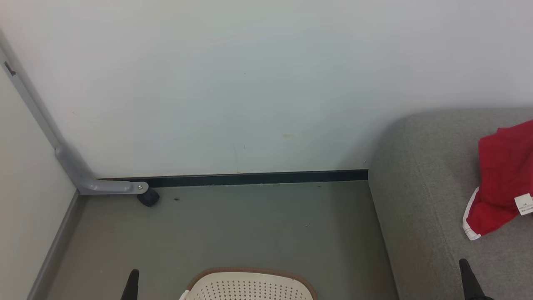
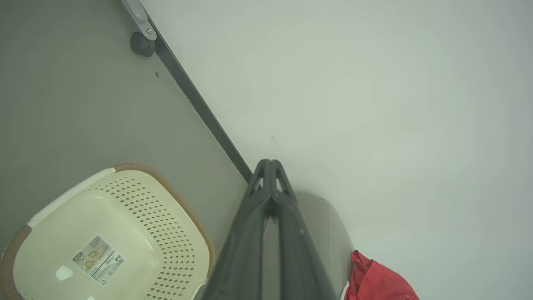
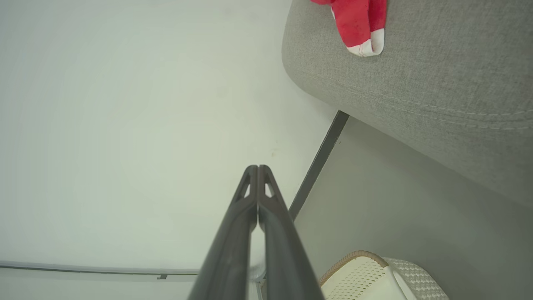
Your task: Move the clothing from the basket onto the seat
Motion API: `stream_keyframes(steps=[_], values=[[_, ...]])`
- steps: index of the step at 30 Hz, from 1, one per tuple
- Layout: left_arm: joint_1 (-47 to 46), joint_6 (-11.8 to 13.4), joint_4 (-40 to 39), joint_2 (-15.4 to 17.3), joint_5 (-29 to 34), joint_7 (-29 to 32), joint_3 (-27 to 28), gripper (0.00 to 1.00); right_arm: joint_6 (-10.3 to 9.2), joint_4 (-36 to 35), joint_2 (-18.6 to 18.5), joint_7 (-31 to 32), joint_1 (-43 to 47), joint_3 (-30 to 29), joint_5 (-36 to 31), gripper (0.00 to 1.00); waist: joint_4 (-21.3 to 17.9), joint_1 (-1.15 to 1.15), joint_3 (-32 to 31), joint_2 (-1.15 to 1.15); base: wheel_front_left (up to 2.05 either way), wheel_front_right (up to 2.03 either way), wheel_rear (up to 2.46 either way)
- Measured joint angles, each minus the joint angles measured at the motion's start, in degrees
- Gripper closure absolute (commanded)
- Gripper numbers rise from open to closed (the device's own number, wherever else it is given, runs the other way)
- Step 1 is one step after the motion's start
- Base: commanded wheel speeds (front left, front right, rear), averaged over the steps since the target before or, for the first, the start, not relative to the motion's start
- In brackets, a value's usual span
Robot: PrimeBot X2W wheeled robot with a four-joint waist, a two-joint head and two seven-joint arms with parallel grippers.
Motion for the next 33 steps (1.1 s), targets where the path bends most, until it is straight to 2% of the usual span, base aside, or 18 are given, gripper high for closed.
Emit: stream_keyframes(steps=[23, 33], values=[[-2.61, -3.04, 0.45, -0.64, -17.84, 3.56, 3.83, 1.0, 0.97, 2.07, 0.74, 3.11, -3.55, -2.29, 18.38, 1.0, 0.2, 0.0, 0.17, 0.0, 0.0, 0.0, 0.0], [-3.33, -3.47, 0.51, -0.77, -19.13, 3.76, 3.91, 1.0, 0.98, 2.19, 0.78, 3.52, -3.54, -2.47, 18.92, 1.0, 0.2, 0.0, 0.17, 0.0, 0.0, 0.0, 0.0]])
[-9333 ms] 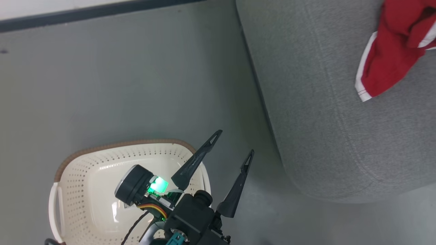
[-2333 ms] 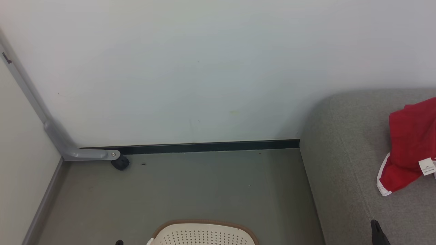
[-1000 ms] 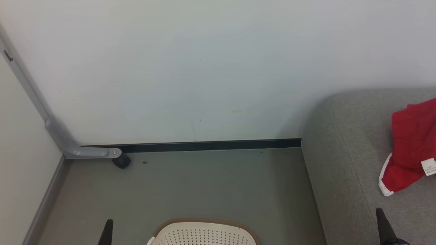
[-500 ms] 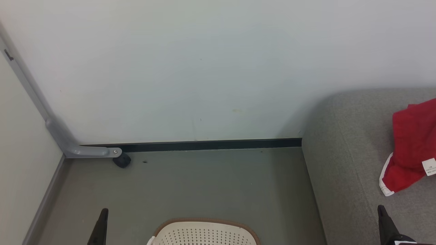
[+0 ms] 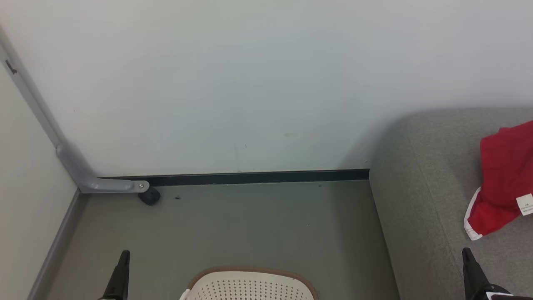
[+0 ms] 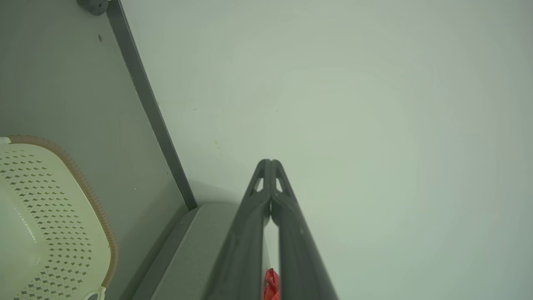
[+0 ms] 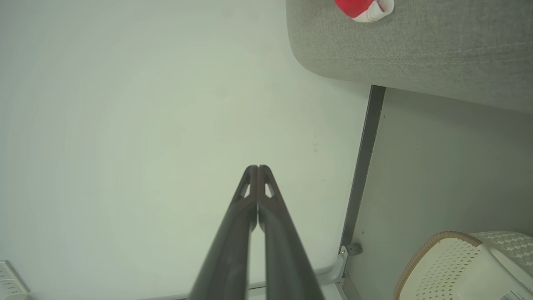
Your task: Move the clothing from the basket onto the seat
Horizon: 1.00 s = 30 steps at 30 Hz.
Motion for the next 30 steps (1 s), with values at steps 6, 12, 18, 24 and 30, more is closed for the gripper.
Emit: stream_keyframes(steps=[6, 12, 18, 24, 30], values=[[0.0, 0.0, 0.0, -0.02, -0.03, 0.0, 0.0, 1.0, 0.01, 0.0, 0.0, -0.01, 0.0, 0.0, 0.0, 1.0, 0.0, 0.0, 0.0, 0.0, 0.0, 0.0, 0.0], [0.0, 0.0, 0.0, -0.02, -0.03, 0.0, 0.0, 1.0, 0.01, 0.0, 0.01, -0.01, 0.0, 0.0, 0.0, 1.0, 0.0, 0.0, 0.0, 0.0, 0.0, 0.0, 0.0], [0.0, 0.0, 0.0, -0.02, -0.03, 0.0, 0.0, 1.0, 0.01, 0.0, 0.01, -0.01, 0.0, 0.0, 0.0, 1.0, 0.0, 0.0, 0.0, 0.0, 0.0, 0.0, 0.0], [0.0, 0.0, 0.0, -0.02, -0.03, 0.0, 0.0, 1.0, 0.01, 0.0, 0.01, -0.01, 0.0, 0.0, 0.0, 1.0, 0.0, 0.0, 0.0, 0.0, 0.0, 0.0, 0.0], [0.0, 0.0, 0.0, -0.02, -0.03, 0.0, 0.0, 1.0, 0.01, 0.0, 0.01, -0.01, 0.0, 0.0, 0.0, 1.0, 0.0, 0.0, 0.01, 0.0, 0.0, 0.0, 0.0]])
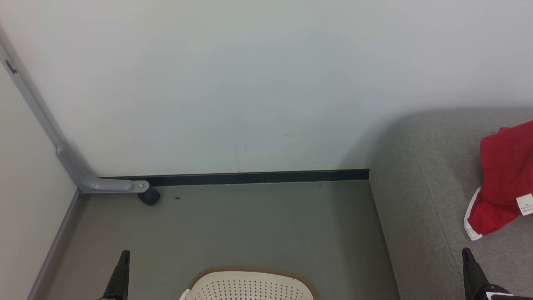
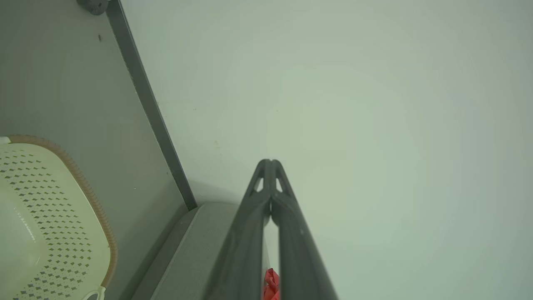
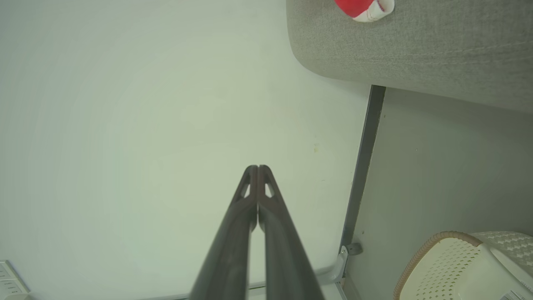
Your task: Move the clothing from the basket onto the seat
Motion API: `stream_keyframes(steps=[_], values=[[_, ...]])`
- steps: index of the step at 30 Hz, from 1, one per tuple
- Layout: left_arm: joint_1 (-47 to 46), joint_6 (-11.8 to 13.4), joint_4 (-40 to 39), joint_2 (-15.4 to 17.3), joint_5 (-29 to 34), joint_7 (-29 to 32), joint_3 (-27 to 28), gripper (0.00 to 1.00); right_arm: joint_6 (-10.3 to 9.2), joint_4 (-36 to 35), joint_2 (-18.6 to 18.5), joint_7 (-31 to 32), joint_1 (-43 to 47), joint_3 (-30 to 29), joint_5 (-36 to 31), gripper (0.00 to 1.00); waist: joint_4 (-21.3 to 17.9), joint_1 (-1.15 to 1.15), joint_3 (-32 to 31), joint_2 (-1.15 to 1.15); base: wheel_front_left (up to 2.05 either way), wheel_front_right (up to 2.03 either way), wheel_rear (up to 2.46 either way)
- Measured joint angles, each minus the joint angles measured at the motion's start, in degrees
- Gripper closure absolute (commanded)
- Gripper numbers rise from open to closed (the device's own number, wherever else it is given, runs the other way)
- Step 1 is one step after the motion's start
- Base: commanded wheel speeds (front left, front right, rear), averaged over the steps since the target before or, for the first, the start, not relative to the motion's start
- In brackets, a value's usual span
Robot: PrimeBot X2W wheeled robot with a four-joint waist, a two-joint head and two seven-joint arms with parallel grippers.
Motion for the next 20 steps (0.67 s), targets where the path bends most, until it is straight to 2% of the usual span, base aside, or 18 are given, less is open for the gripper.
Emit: stream_keyframes(steps=[20], values=[[0.0, 0.0, 0.0, 0.0, -0.01, 0.0, 0.0, 1.0, 0.0, 0.0, 0.0, 0.0, 0.0, 0.01, 0.01, 1.0, 0.0, 0.0, 0.0, 0.0, 0.0, 0.0, 0.0]])
